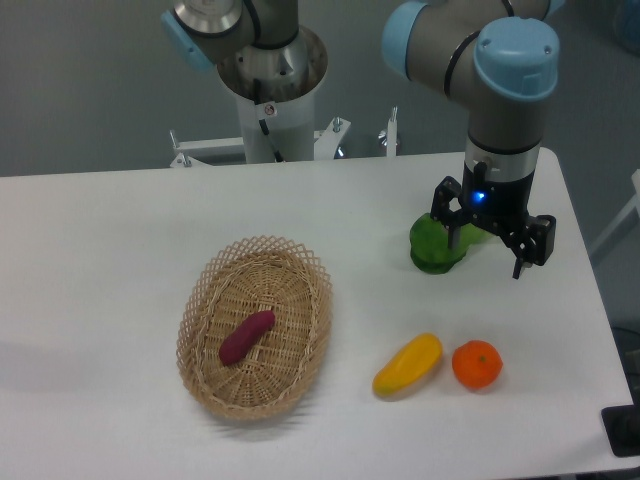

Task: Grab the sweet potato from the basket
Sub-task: 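Move the gripper from beside the bok choy over the wicker basket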

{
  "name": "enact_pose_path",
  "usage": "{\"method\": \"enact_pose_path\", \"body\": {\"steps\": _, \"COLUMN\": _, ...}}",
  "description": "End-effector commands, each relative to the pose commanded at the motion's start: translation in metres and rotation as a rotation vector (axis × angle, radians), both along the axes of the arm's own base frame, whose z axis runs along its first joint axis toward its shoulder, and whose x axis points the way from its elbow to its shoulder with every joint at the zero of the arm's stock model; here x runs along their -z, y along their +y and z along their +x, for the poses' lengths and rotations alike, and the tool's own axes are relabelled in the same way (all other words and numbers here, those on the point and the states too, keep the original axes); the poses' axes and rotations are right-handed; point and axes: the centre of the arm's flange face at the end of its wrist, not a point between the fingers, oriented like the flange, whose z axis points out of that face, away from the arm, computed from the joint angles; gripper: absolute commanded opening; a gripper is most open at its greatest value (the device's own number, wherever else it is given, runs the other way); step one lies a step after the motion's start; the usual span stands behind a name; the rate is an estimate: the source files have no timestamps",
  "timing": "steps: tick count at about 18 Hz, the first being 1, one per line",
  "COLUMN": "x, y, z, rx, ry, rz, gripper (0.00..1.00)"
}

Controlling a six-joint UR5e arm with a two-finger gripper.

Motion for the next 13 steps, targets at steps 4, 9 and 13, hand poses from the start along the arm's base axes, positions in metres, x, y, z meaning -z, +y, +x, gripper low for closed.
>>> {"method": "enact_pose_path", "body": {"steps": 4, "x": -0.001, "y": 0.000, "z": 0.004, "rx": 0.001, "ry": -0.005, "rz": 0.010, "gripper": 1.00}}
{"method": "enact_pose_path", "body": {"steps": 9, "x": 0.002, "y": -0.008, "z": 0.032, "rx": -0.007, "ry": -0.020, "rz": 0.014, "gripper": 1.00}}
{"method": "enact_pose_path", "body": {"steps": 13, "x": 0.018, "y": 0.005, "z": 0.062, "rx": -0.067, "ry": -0.084, "rz": 0.038, "gripper": 1.00}}
